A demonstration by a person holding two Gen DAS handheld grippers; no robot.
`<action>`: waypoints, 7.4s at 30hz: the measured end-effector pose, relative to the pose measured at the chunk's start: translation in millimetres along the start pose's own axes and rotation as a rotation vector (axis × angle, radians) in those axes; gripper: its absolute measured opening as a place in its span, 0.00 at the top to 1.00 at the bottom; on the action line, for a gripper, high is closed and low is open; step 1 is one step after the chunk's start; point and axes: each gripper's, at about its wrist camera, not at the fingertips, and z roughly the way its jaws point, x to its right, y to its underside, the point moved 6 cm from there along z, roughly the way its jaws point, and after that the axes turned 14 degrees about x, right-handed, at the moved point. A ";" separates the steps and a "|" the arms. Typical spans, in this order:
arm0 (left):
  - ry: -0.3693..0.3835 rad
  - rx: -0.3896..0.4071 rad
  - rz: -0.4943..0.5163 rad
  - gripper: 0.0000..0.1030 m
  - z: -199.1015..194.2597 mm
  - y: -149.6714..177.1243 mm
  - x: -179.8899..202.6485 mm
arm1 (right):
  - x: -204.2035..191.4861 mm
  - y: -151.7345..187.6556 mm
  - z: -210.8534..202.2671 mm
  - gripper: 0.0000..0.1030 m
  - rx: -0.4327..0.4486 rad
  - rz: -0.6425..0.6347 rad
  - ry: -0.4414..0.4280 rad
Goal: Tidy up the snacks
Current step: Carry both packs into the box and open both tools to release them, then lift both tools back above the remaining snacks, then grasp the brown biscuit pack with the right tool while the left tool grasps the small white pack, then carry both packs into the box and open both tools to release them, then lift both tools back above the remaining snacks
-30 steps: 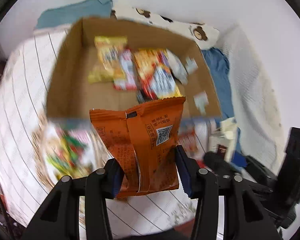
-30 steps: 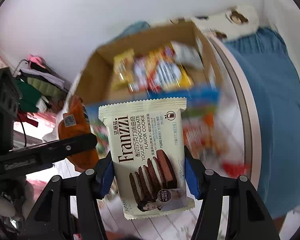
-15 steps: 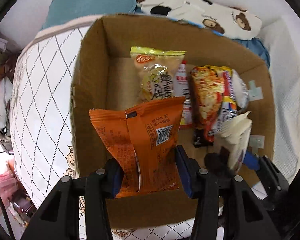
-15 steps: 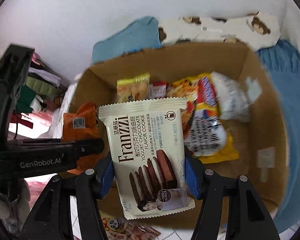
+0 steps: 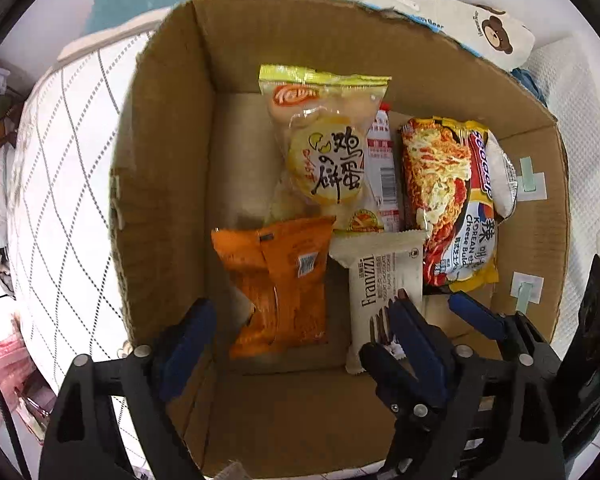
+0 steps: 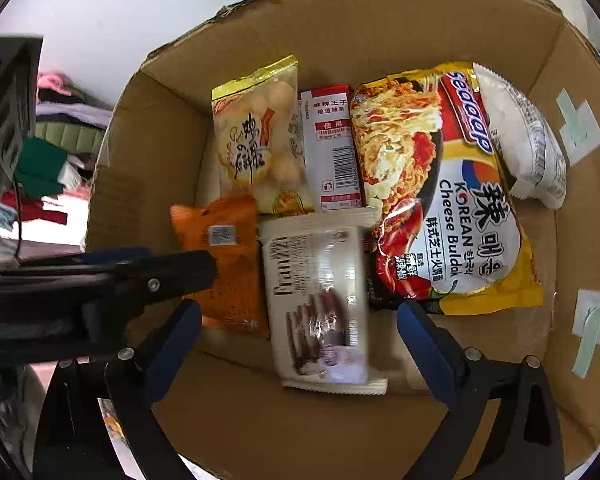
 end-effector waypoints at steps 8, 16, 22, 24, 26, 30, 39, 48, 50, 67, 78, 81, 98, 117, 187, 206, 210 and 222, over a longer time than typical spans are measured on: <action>0.003 0.036 -0.020 0.13 -0.2 8.4 3.3 | 20.7 2.1 -9.3 0.03 0.002 -0.002 0.062; 0.003 0.086 -0.037 0.13 -6.3 27.5 4.7 | 55.0 6.4 -29.3 0.03 0.018 -0.022 0.152; 0.004 0.159 -0.024 0.13 -24.6 42.4 6.9 | 72.3 10.1 -55.8 0.03 0.054 -0.044 0.206; 0.002 0.190 -0.017 0.13 -32.5 48.1 9.2 | 77.6 12.6 -68.8 0.03 0.075 -0.058 0.218; 0.000 0.218 -0.011 0.13 -37.8 51.9 10.7 | 72.1 14.6 -81.2 0.03 0.099 -0.071 0.228; -0.010 0.297 0.009 0.13 -58.7 63.4 15.8 | 65.8 18.3 -102.3 0.03 0.154 -0.102 0.244; -0.025 0.444 0.020 0.13 -102.1 95.4 24.3 | 52.3 35.4 -148.2 0.03 0.292 -0.128 0.241; -0.072 0.597 0.032 0.13 -144.5 125.0 36.0 | 51.7 57.5 -202.8 0.03 0.424 -0.115 0.233; -0.074 0.614 0.029 0.13 -149.6 130.4 39.2 | 51.1 61.8 -211.4 0.03 0.439 -0.112 0.223; -0.228 0.449 -0.090 0.13 -98.9 213.2 -67.5 | 32.5 146.7 -148.6 0.30 0.231 -0.035 0.025; -0.204 0.216 -0.076 0.13 -22.4 264.6 -120.1 | 0.0 225.8 0.6 0.30 -0.059 0.124 0.082; -0.161 0.165 -0.052 0.13 -8.1 277.9 -112.1 | -13.4 233.6 18.9 0.32 -0.045 0.001 0.178; -0.004 0.034 -0.016 0.53 60.5 304.8 -50.9 | 26.8 268.3 -21.2 0.42 -0.038 -0.079 0.249; 0.008 0.059 0.027 0.64 38.6 303.9 -25.2 | 46.0 270.2 -38.8 0.43 -0.001 -0.090 0.191; -0.091 0.180 0.094 0.13 -2.4 -44.5 -1.3 | 62.4 5.3 -32.7 0.06 -0.098 -0.154 0.198; -0.019 0.358 0.042 0.13 -62.7 37.8 1.5 | 72.7 11.0 -97.7 0.06 0.113 -0.086 0.258; -0.024 0.420 0.048 0.13 -81.7 58.5 3.8 | 62.6 16.9 -119.6 0.06 0.186 -0.105 0.271; -0.031 0.588 0.069 0.13 -142.0 108.5 15.4 | 33.7 43.9 -195.6 0.06 0.394 -0.171 0.298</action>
